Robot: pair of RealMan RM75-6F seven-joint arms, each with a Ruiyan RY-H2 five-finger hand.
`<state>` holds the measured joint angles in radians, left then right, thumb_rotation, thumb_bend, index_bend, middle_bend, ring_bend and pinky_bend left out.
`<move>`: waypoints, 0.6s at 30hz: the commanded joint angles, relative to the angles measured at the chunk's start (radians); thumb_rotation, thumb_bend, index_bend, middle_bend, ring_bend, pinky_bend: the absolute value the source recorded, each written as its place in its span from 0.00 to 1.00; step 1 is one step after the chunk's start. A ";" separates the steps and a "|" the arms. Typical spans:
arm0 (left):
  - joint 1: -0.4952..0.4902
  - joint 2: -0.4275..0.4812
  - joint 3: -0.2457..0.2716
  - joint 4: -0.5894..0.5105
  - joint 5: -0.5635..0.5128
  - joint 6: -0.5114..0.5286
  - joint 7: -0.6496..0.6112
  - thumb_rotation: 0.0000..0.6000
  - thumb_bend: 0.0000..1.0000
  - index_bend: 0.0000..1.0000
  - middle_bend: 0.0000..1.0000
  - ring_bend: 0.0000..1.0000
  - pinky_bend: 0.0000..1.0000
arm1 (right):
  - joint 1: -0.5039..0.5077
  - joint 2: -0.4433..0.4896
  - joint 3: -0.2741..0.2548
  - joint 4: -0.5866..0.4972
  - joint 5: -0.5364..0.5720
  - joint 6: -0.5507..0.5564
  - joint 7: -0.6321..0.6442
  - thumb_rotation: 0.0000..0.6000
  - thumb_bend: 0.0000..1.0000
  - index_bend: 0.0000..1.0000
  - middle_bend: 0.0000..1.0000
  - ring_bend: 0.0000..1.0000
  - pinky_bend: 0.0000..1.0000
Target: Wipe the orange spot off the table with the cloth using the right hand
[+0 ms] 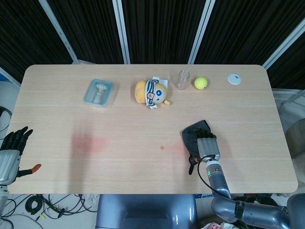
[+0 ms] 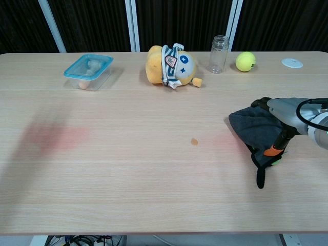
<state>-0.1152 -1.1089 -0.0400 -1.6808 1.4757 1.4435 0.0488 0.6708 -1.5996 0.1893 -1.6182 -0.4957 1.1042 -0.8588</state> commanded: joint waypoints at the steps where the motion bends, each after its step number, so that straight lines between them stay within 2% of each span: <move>1: 0.000 0.000 0.000 0.000 -0.001 0.000 -0.001 1.00 0.02 0.00 0.00 0.00 0.00 | 0.008 0.010 -0.003 -0.003 0.011 -0.011 0.003 1.00 0.00 0.00 0.00 0.00 0.12; 18: 0.000 0.000 -0.003 -0.003 -0.008 -0.002 -0.001 1.00 0.02 0.00 0.00 0.00 0.00 | 0.031 0.018 -0.025 0.018 0.026 -0.029 0.030 1.00 0.00 0.00 0.00 0.00 0.12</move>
<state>-0.1155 -1.1093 -0.0431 -1.6842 1.4675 1.4420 0.0478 0.7005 -1.5817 0.1641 -1.6017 -0.4716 1.0769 -0.8301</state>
